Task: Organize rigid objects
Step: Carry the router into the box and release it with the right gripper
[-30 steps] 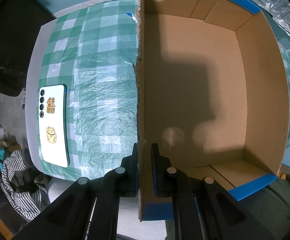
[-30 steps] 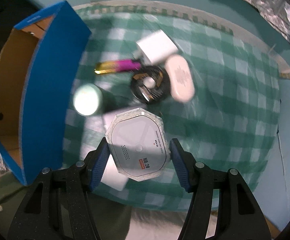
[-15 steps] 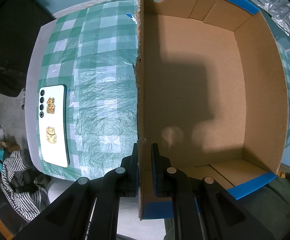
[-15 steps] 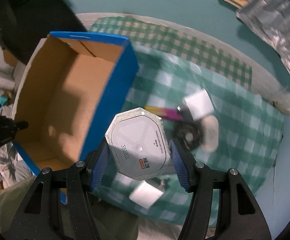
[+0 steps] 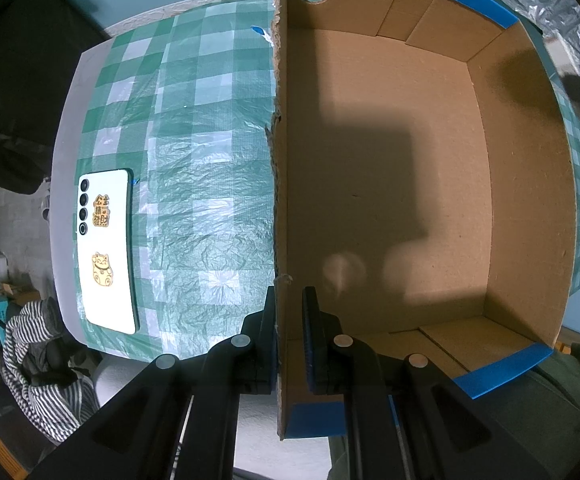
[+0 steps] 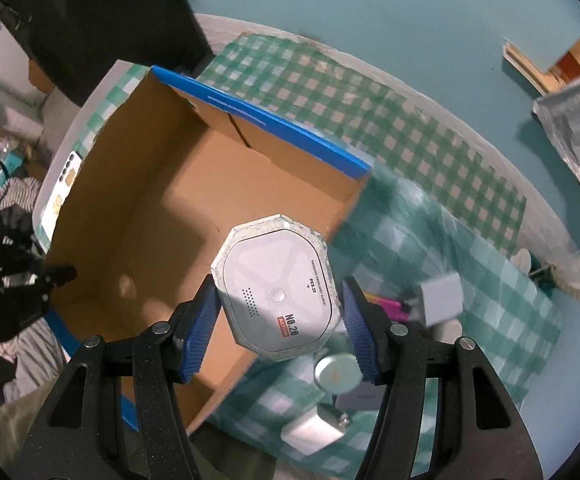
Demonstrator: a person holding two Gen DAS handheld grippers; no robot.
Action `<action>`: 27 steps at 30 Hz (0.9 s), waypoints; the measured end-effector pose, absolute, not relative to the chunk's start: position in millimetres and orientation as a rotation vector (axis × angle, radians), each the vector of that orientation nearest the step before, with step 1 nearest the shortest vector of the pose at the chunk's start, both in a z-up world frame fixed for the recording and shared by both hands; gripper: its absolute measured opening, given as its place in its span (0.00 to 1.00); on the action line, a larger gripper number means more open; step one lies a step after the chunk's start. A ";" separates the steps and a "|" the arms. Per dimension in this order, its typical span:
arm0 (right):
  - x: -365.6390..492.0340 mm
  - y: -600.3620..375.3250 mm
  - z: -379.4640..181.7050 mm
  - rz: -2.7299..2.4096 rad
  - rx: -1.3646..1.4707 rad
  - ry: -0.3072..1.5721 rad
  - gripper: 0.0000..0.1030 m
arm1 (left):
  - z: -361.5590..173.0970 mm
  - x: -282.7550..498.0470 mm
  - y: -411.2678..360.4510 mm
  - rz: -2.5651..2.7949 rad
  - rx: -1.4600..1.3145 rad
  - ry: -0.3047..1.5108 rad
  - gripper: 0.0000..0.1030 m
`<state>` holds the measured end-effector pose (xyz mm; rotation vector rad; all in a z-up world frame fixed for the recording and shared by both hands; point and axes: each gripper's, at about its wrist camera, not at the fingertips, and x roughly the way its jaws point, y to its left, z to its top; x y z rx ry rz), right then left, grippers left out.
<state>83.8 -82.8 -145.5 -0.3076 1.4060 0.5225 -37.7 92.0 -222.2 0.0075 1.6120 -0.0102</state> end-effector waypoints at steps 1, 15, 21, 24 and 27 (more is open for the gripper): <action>86.7 -78.1 -147.9 0.523 -0.319 1.408 0.59 | -221.9 -37.5 91.8 -0.011 0.007 1.612 0.10; 107.6 -43.5 -198.7 0.528 -0.418 1.479 0.53 | -222.8 -39.2 95.1 -0.010 -0.010 1.614 0.10; 107.8 -37.4 -211.0 0.536 -0.451 1.488 0.52 | -222.7 -38.8 95.4 -0.015 -0.012 1.612 0.10; 109.5 -38.2 -211.7 0.529 -0.435 1.496 0.52 | -222.7 -38.2 95.8 -0.012 -0.022 1.613 0.10; 109.5 -39.2 -211.1 0.519 -0.439 1.492 0.52 | -222.5 -37.5 97.0 -0.012 -0.021 1.612 0.10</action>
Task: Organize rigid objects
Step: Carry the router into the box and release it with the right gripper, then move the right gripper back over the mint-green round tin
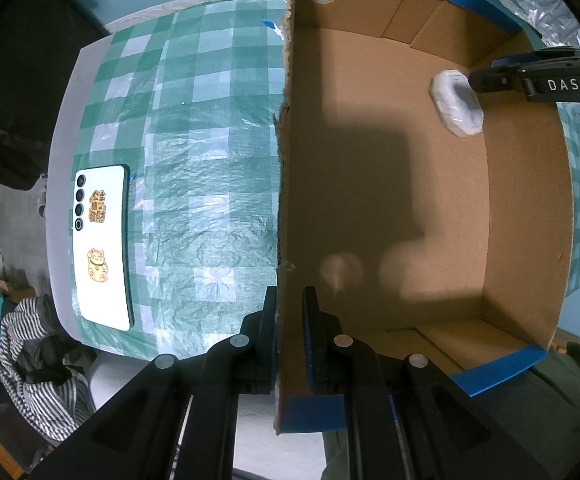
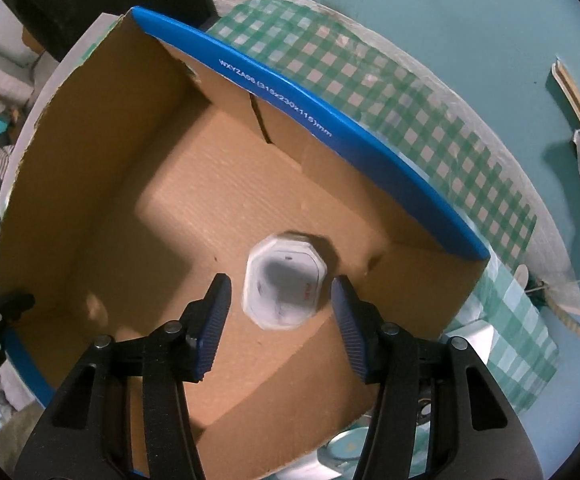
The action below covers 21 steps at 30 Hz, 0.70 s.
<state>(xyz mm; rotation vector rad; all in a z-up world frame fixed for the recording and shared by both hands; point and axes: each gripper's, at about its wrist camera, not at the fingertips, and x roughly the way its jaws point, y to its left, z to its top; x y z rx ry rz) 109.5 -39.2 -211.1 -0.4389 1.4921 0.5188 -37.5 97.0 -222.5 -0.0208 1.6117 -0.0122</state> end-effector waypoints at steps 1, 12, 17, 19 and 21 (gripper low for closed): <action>109.0 -39.8 -210.3 0.518 -0.436 1.492 0.52 | -222.4 -38.5 97.1 -0.012 -0.021 1.610 0.10; 100.5 -54.0 -179.0 0.530 -0.347 1.437 0.62 | -225.1 -39.3 100.2 -0.005 -0.024 1.619 0.10; 95.2 -67.2 -160.6 0.517 -0.314 1.415 0.63 | -225.0 -40.4 100.4 -0.009 -0.027 1.611 0.10; 92.3 -73.9 -153.3 0.509 -0.308 1.404 0.63 | -225.0 -41.4 99.8 -0.008 -0.024 1.610 0.10; 90.0 -81.9 -146.1 0.497 -0.298 1.397 0.63 | -224.4 -41.3 98.5 -0.007 -0.017 1.609 0.10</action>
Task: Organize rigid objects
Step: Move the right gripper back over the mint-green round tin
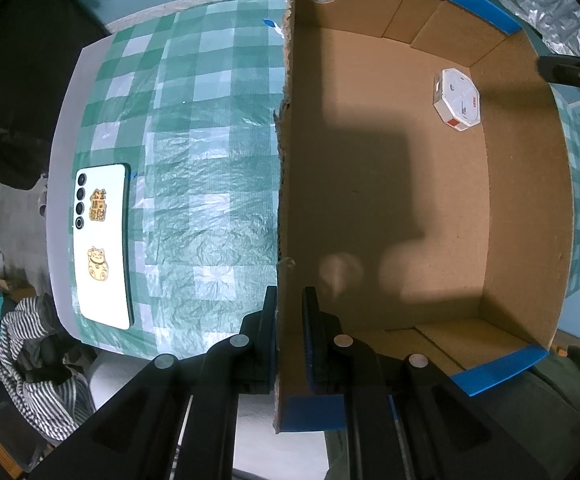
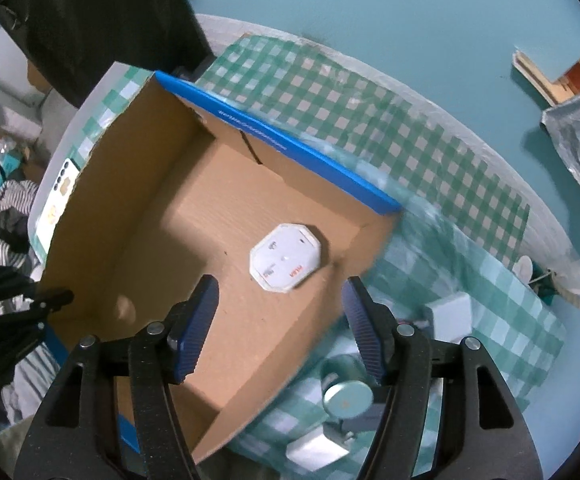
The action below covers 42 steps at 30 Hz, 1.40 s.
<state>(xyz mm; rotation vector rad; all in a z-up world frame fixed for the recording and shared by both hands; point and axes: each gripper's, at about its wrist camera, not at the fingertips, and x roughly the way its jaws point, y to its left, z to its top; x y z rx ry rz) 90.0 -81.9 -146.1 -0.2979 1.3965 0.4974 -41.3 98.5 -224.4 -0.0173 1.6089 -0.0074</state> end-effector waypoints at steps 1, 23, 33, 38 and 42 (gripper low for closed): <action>89.0 -85.4 -143.9 0.492 -0.293 1.395 0.63 | -224.3 -41.3 97.6 -0.007 -0.013 1.609 0.10; 56.5 -184.2 -132.7 0.338 -0.194 1.438 0.70 | -220.9 -41.9 95.7 -0.008 -0.011 1.602 0.10; 38.9 -193.6 -151.3 0.360 -0.193 1.471 0.70 | -221.8 -43.2 99.5 -0.008 -0.008 1.603 0.10; 33.0 -191.7 -165.9 0.388 -0.209 1.483 0.70 | -223.0 -43.8 99.2 -0.009 -0.005 1.604 0.10; 29.3 -190.5 -180.7 0.409 -0.217 1.501 0.70 | -223.7 -42.9 98.9 -0.008 -0.003 1.607 0.10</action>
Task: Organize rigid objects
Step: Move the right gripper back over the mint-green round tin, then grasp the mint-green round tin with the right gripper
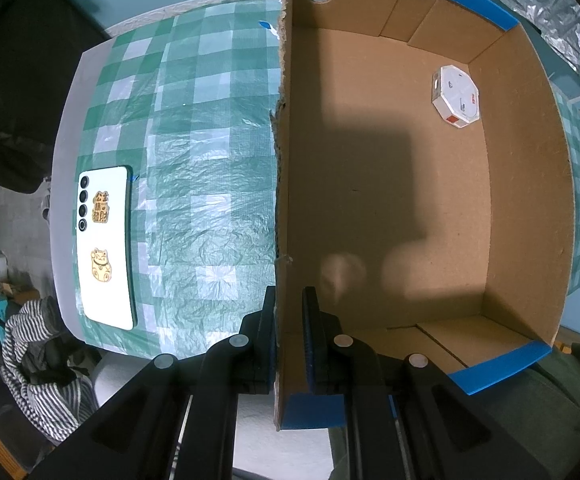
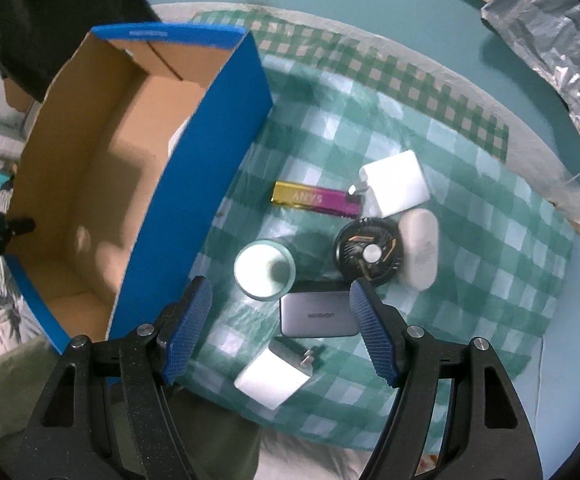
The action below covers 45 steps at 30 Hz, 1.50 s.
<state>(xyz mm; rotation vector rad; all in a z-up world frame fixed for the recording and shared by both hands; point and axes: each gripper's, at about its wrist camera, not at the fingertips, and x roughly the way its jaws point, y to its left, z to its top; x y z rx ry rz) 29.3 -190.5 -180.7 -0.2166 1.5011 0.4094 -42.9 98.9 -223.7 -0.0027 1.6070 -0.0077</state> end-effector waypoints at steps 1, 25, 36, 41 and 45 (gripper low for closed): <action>28.6 -189.9 -184.2 0.412 -0.222 1.504 0.70 | -223.8 -42.9 98.8 -0.008 -0.002 1.607 0.10; 22.2 -162.0 -238.7 0.469 -0.405 1.483 0.70 | -225.1 -41.3 96.8 -0.005 0.005 1.613 0.10; 23.5 -154.2 -250.1 0.456 -0.394 1.494 0.45 | -225.4 -41.3 96.6 -0.006 0.005 1.612 0.10; 30.3 -153.9 -250.5 0.457 -0.385 1.498 0.43 | -225.1 -41.7 95.8 -0.009 0.005 1.612 0.10; 32.3 -159.8 -245.2 0.444 -0.375 1.505 0.43 | -224.9 -42.0 95.6 -0.010 0.005 1.613 0.10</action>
